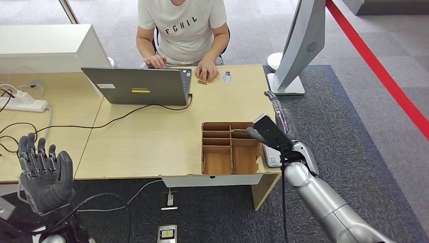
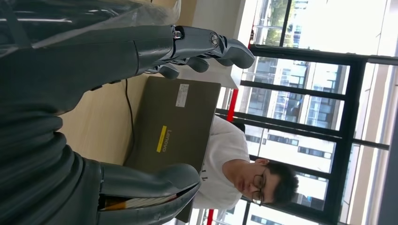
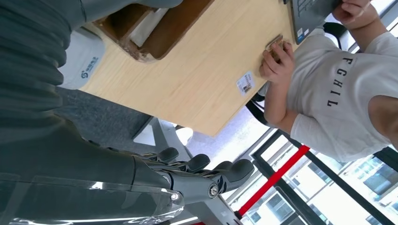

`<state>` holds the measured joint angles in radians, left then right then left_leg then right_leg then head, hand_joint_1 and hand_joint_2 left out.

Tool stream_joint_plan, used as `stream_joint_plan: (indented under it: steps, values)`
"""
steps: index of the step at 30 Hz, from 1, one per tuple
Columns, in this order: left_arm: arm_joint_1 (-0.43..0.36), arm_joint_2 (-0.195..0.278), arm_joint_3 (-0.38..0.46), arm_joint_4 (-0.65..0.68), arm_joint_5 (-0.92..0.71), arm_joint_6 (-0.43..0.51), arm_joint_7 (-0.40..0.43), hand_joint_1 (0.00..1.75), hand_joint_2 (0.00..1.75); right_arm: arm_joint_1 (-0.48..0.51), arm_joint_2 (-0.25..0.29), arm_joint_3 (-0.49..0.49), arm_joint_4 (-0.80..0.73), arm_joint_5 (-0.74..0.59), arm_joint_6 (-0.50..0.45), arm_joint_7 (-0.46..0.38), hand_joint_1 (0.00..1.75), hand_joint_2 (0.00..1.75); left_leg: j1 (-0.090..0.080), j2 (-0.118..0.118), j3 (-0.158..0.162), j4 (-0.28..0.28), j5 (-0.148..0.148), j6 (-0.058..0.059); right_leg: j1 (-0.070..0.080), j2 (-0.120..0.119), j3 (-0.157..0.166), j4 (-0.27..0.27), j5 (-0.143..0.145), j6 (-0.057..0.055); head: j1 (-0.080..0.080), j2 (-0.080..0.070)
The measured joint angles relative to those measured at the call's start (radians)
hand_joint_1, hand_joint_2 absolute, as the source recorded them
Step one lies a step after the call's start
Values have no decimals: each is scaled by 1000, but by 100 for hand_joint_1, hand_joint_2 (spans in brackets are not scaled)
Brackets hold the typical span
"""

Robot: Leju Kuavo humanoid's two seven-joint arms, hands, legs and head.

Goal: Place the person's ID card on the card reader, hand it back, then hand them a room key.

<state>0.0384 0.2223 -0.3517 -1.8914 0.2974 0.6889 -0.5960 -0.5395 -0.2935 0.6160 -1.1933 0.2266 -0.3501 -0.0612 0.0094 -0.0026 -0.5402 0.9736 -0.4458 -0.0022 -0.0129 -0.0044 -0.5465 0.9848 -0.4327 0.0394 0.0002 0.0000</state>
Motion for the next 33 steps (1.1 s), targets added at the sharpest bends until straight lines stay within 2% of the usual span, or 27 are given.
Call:
stream_joint_plan:
  steps: [17,33]
  values:
    - [-22,1,-1,13,8,0,2,0,175,63,-20,-7,-6,30,35,1,0,175,0,0,0,0,0,0,0,0,0,0,0,0,0,0]
    - [-22,1,0,14,-17,0,21,0,175,-6,42,8,106,36,30,-61,0,175,0,0,0,0,0,0,0,0,0,0,0,0,0,0]
